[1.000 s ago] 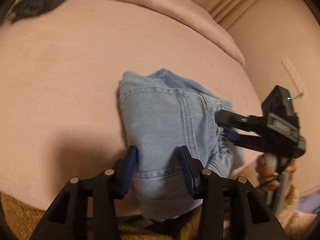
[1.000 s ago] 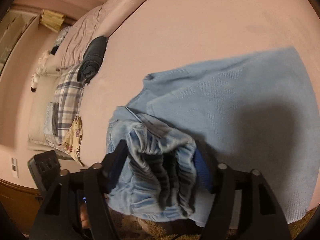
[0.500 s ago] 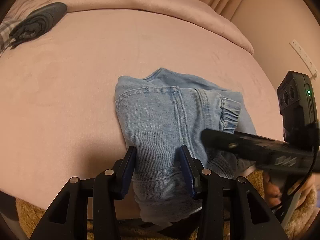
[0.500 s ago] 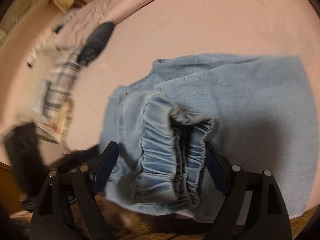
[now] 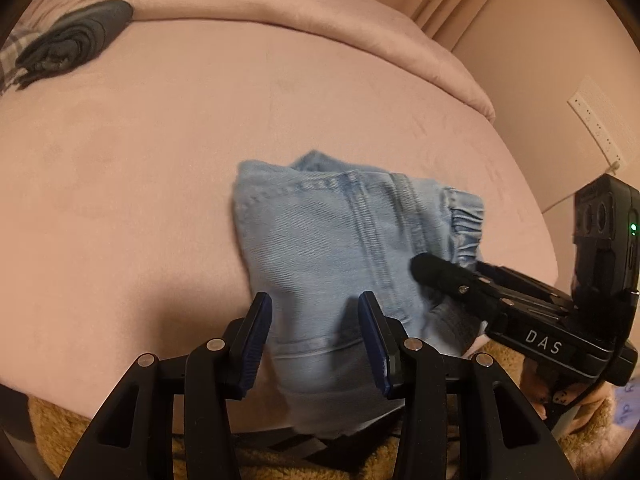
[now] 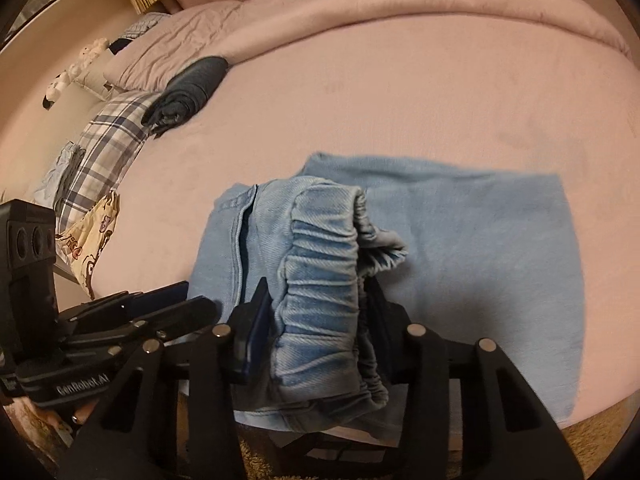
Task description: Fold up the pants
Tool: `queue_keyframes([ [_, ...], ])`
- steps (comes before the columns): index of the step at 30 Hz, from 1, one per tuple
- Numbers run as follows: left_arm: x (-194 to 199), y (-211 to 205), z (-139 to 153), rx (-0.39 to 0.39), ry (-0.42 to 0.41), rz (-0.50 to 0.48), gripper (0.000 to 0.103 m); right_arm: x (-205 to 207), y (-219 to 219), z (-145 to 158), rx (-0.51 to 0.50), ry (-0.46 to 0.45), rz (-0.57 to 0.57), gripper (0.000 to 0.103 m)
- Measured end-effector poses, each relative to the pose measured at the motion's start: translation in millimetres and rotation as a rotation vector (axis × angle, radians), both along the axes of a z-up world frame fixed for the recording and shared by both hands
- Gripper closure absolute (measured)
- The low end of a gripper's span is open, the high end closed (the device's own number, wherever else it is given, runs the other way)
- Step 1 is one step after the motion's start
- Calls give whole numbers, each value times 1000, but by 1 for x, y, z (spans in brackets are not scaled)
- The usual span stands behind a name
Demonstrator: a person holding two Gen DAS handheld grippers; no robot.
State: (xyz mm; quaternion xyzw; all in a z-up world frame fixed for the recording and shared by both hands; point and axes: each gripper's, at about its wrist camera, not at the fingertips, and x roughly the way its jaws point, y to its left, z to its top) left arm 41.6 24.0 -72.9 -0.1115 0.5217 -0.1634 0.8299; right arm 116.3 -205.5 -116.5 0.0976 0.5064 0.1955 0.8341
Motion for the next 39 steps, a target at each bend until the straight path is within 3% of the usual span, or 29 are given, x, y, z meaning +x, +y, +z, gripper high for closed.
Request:
queue_keyframes([
  [7,-2,4,18,7,-49,3,60,-6,-17,33,-39,-113,-41,60],
  [15,12,-16,17,9,-47,-39,60,-15,-76,74,-55,-217,-166,61],
  [22,25,-49,-5,40,-29,-100,60,-13,-126,47,-56,-126,-269,62],
  [27,37,-62,-40,76,60,-112,60,-5,-131,3,-105,-26,-294,62],
  [30,42,-61,-57,45,100,-85,60,-3,-131,-16,-138,1,-304,61],
  [33,45,-61,-47,40,104,-100,60,-2,-135,-8,-96,0,-317,62],
  [35,52,-58,-31,30,57,-90,60,-5,-138,9,-54,-49,-315,63],
  [39,78,-54,-12,7,-4,-52,60,-3,-135,35,-77,-142,-307,63],
])
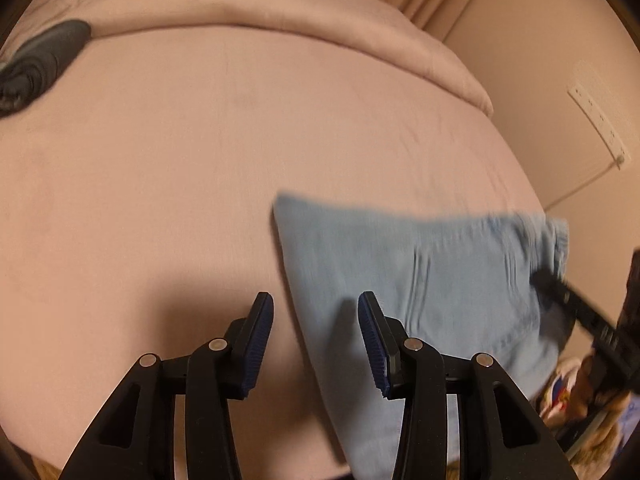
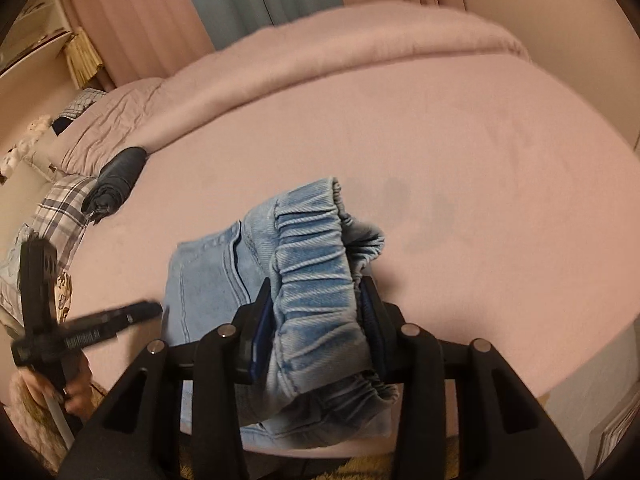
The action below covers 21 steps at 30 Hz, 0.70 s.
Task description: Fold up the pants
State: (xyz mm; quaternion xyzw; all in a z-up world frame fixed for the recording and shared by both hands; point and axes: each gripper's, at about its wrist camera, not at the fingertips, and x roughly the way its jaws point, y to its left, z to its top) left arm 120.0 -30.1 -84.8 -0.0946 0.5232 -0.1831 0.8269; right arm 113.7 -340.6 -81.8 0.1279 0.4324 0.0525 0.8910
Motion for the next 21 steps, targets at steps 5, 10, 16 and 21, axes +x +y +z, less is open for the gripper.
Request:
queue_keyframes([
  [5,38,-22,-36,84,62,8,60,6,3,-35,-81,106,-12,63],
  [10,52,-31,-51,80,75,-15,56,3,-8,-52,-62,137,-35,58],
  [16,18,-31,-36,38,108,-72,56,-9,-6,-16,-147,108,-68,47],
  [21,-27,-31,-53,1,100,-99,56,-24,0,12,-140,41,-52,44],
])
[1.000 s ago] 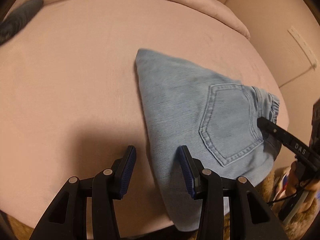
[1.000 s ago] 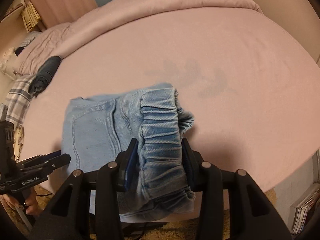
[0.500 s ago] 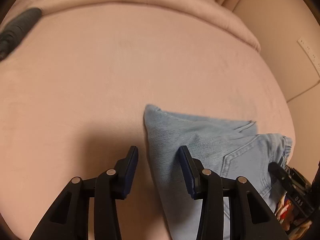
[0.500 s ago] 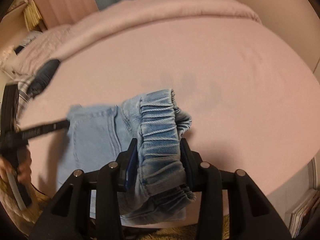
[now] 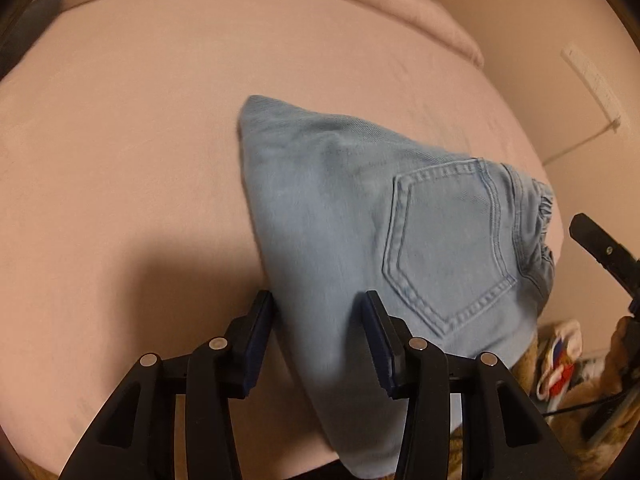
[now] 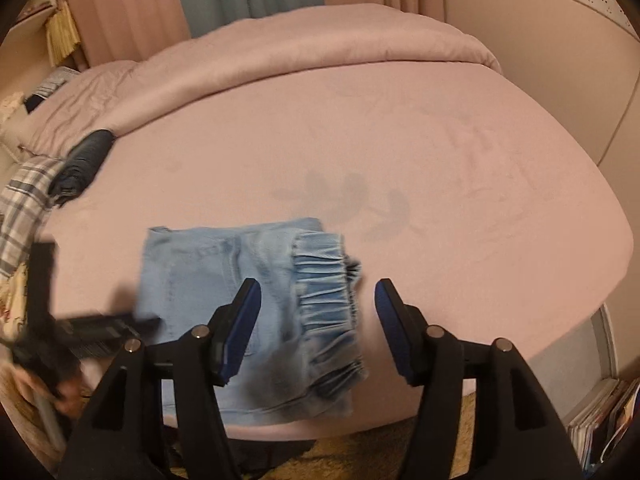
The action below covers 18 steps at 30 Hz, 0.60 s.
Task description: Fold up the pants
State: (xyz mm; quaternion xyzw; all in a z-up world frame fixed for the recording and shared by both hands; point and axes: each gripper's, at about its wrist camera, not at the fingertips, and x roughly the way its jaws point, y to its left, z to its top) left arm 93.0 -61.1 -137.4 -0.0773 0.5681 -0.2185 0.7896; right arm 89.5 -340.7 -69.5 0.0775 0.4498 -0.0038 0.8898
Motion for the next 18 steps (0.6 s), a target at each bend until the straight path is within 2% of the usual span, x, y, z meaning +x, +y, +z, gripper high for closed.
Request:
queue_keyframes([
  [4,-17,5,1,-32,37,52,56,-8,20,2,26,-19,64,44],
  [9,-33,4,5,-45,48,42,56,-12,44,-7,43,-5,166,45],
  [11,-40,2,1,-43,51,21,56,-9,49,-18,15,37,178,45],
  [14,-51,-7,1,-5,-6,23,56,-6,48,-48,-33,141,155,45],
  [16,-51,-7,0,2,-11,26,56,-8,47,-62,-44,170,155,45],
  [18,-50,-6,-2,-6,-4,30,56,-12,49,-64,-72,159,166,45],
])
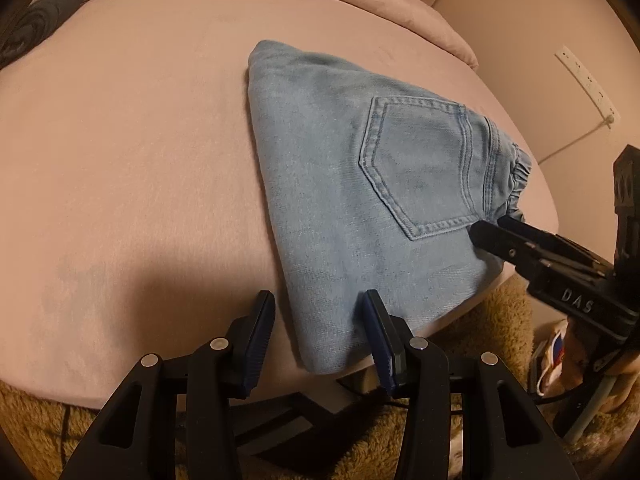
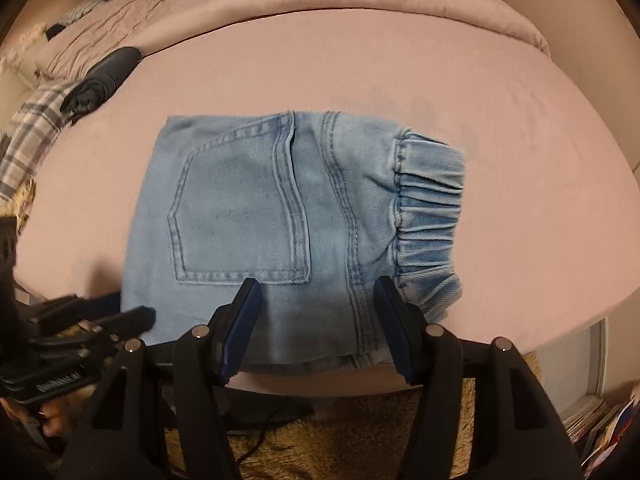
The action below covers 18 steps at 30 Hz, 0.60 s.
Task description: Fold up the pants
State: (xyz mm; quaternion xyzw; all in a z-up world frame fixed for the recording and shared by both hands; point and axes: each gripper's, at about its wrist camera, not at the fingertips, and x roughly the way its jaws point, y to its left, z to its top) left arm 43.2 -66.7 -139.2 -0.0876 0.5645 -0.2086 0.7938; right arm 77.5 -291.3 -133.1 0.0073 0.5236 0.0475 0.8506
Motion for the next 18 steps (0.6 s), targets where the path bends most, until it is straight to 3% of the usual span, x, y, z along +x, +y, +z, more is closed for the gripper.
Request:
queue_keyframes([
  [18,-4,2,-3,2,-24,5,55,2,7,-11,-45,10,4,44],
])
